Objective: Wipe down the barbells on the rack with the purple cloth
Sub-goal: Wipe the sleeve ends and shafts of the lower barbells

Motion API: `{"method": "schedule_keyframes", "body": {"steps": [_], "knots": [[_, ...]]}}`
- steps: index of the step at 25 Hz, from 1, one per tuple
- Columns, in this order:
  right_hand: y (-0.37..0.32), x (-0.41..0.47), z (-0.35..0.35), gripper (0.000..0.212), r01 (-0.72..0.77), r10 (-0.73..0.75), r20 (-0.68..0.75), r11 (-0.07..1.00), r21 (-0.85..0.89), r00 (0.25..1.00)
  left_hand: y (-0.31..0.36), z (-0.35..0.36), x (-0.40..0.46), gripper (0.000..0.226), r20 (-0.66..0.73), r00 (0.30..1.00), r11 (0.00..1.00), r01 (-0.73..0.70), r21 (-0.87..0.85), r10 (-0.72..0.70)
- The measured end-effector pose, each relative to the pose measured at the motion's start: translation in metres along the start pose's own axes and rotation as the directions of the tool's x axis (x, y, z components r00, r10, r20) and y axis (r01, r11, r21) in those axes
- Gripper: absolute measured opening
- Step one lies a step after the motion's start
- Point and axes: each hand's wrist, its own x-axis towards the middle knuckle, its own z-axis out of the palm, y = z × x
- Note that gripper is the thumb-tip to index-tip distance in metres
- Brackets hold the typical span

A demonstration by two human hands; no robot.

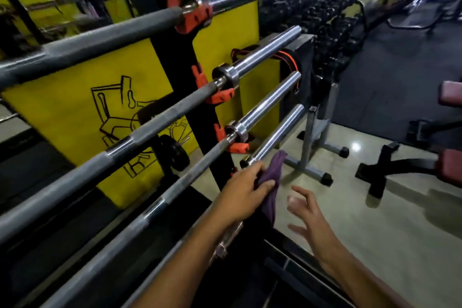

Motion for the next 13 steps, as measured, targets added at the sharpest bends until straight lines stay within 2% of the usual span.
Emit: {"method": "schedule_keyframes", "body": {"steps": [1,2,3,4,6,8,10,13], "knots": [[-0.004,0.015,0.000,0.042,-0.157,0.157,0.022,0.943,0.294,0.987,0.009,-0.002,0.017,0.017,0.022,0.999,0.999,-0.039,0.007,0.039],[-0.011,0.028,-0.001,0.052,-0.238,0.240,0.061,0.829,0.506,0.969,0.017,0.000,0.030,0.018,0.057,0.991,0.993,-0.120,0.022,0.119],[-0.022,0.039,-0.001,0.058,-0.240,0.244,0.083,0.739,0.629,0.966,0.024,0.005,0.039,0.020,0.115,0.971,0.975,-0.218,0.049,0.211],[-0.033,0.051,0.000,0.058,-0.178,0.196,0.055,0.688,0.703,0.979,0.030,0.008,0.048,0.025,0.190,0.942,0.951,-0.297,0.084,0.278],[-0.055,0.073,-0.001,0.052,-0.053,0.096,-0.010,0.625,0.779,0.995,0.035,0.008,0.068,0.037,0.310,0.891,0.915,-0.384,0.126,0.331],[-0.073,0.097,-0.008,0.059,0.021,-0.014,-0.016,0.609,0.793,1.000,0.036,-0.006,0.094,0.044,0.326,0.877,0.904,-0.408,0.124,0.352],[-0.095,0.131,-0.023,0.072,0.101,-0.145,-0.020,0.579,0.809,0.989,0.032,-0.035,0.133,0.043,0.224,0.879,0.867,-0.463,0.184,0.422],[-0.130,0.187,-0.039,0.081,0.279,-0.226,-0.178,0.583,0.763,0.958,0.022,-0.093,0.205,0.046,0.046,0.864,0.821,-0.492,0.290,0.501]]}}
